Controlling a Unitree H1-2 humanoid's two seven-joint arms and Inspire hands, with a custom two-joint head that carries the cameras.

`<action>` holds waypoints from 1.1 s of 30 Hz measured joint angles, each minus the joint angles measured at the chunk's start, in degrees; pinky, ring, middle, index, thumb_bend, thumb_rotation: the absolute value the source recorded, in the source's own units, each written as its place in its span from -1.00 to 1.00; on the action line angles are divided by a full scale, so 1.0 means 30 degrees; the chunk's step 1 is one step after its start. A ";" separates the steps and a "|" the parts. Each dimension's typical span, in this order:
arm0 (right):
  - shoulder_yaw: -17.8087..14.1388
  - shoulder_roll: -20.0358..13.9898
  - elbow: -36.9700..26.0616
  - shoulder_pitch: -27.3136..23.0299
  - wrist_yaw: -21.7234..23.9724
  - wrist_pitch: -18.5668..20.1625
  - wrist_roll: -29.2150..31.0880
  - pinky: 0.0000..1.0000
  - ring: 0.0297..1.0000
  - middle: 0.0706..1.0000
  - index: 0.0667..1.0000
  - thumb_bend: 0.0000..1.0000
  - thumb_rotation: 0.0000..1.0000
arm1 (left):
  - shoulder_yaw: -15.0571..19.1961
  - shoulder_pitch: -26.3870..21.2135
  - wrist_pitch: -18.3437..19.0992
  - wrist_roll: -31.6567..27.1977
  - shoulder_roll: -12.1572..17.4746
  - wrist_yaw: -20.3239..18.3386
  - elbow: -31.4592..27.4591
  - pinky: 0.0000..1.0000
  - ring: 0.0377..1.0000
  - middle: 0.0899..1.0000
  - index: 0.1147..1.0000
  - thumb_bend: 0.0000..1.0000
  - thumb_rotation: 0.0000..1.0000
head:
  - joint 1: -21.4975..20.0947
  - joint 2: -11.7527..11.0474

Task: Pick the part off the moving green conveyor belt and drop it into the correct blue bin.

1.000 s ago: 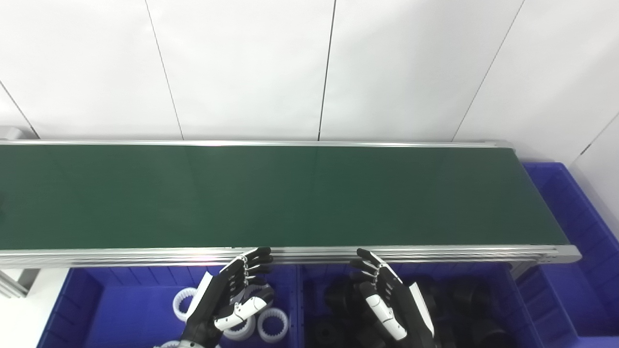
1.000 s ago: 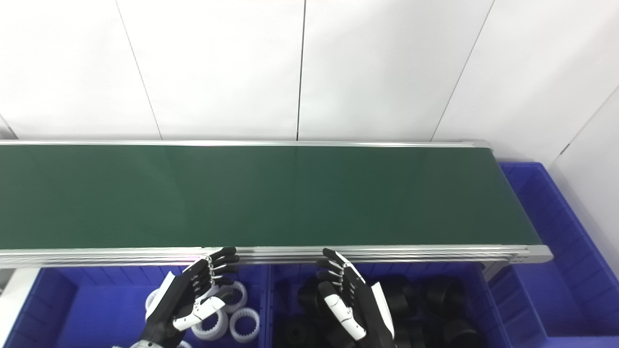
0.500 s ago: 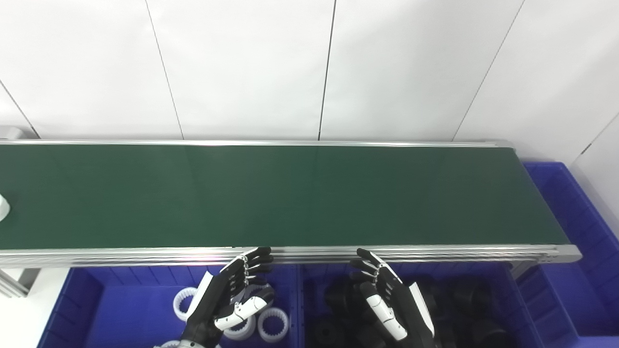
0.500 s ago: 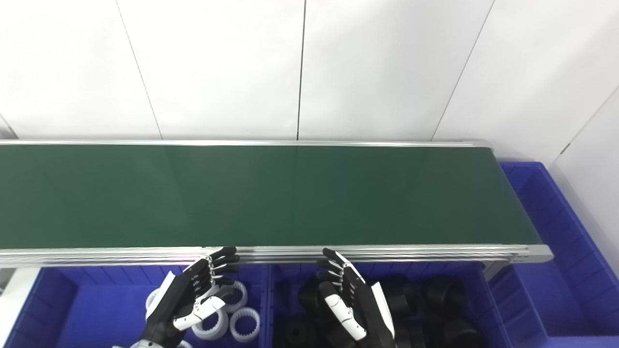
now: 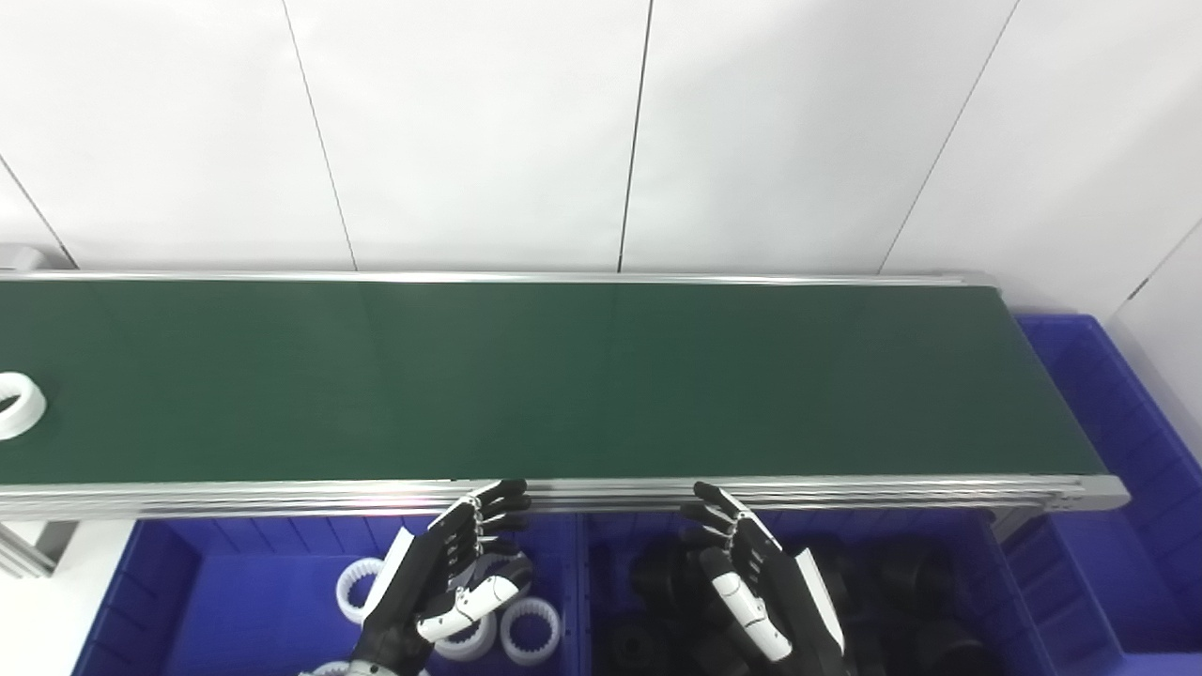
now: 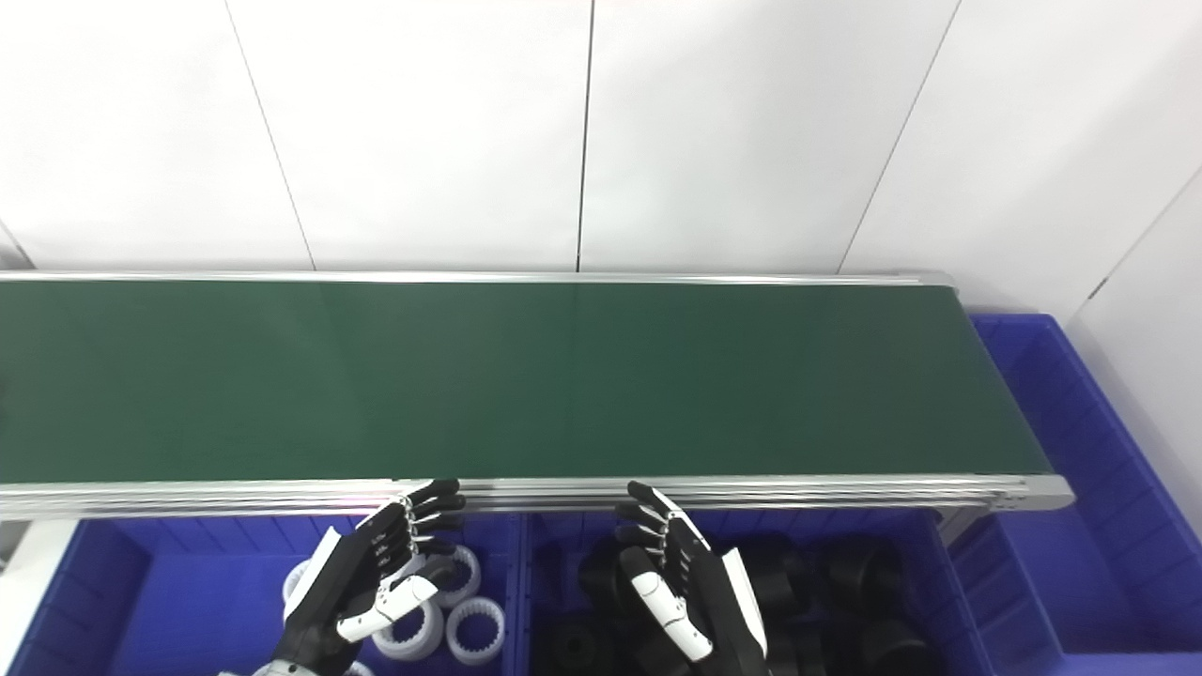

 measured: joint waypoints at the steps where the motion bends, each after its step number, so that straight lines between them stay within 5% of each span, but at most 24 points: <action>1: 0.0000 -0.0006 0.0005 0.0001 0.0000 0.0000 -0.0001 0.35 0.50 0.58 0.73 0.16 0.55 | -0.0003 0.0000 0.0000 0.0000 0.0000 0.0000 0.0000 0.32 0.48 0.56 0.58 0.50 0.01 | 0.0087 -0.0087; 13: -0.0144 -0.0652 0.0423 0.0027 0.0177 -0.0194 0.0176 0.33 0.51 0.60 0.77 -0.07 0.56 | -0.0254 -0.0084 -0.0923 0.0016 -0.0537 0.0009 0.1442 0.32 0.46 0.56 0.55 0.62 -0.03 | 0.5590 -0.2808; 21: -0.0363 -0.0735 0.1540 -0.0139 0.0342 -0.0541 0.0605 0.36 0.53 0.61 0.80 -0.11 0.70 | -0.0406 -0.0437 -0.1816 0.0048 -0.0540 0.0015 0.2727 0.23 0.40 0.53 0.52 0.68 -0.18 | 0.6358 -0.3954; 33: -0.0353 -0.0627 0.1830 -0.0469 0.0382 -0.0641 0.0599 0.35 0.55 0.64 0.81 -0.27 0.65 | -0.0278 -0.0739 -0.2334 -0.0012 -0.0526 0.0011 0.3200 0.17 0.35 0.48 0.49 0.71 -0.29 | 0.6035 -0.4131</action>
